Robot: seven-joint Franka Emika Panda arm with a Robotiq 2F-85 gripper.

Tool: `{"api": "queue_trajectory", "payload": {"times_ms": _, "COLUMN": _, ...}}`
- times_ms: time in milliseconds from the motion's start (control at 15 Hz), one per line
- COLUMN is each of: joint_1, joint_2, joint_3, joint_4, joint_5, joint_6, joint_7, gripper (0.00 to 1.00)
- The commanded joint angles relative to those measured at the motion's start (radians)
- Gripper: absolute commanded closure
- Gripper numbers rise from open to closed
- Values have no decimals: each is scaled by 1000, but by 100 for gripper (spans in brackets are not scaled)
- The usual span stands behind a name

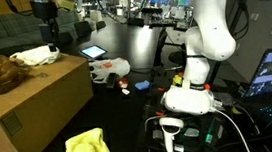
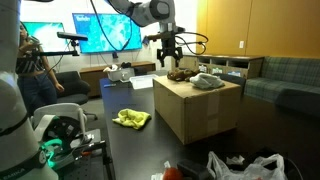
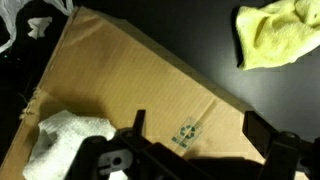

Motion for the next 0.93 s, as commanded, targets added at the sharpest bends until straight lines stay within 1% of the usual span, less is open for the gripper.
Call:
{"api": "queue_trajectory", "payload": {"times_ms": 0, "joint_1": -142, "joint_2": -151, "joint_3": 148, "joint_4": -247, "joint_5": -31, "joint_6": 68, "joint_7": 1, "gripper": 0}}
{"api": "queue_trajectory", "payload": {"times_ms": 200, "joint_1": -219, "joint_2": -224, "joint_3": 205, "joint_4": -413, "joint_5": 5, "joint_6": 131, "joint_7": 6, "gripper": 0}}
{"api": "queue_trajectory", "payload": {"times_ms": 400, "joint_1": -267, "joint_2": -278, "joint_3": 236, "joint_4": -559, "joint_5": 47, "joint_6": 204, "joint_7": 4, "gripper": 0}}
{"api": "queue_trajectory", "payload": {"times_ms": 600, "joint_1": -283, "joint_2": -313, "joint_3": 258, "joint_4": -678, "joint_5": 86, "joint_6": 275, "joint_7": 12, "gripper": 0}}
{"api": "queue_trajectory", "payload": {"times_ms": 867, "joint_1": -276, "joint_2": -331, "joint_3": 289, "joint_4": -791, "joint_5": 135, "joint_6": 357, "joint_7": 28, "gripper": 0}}
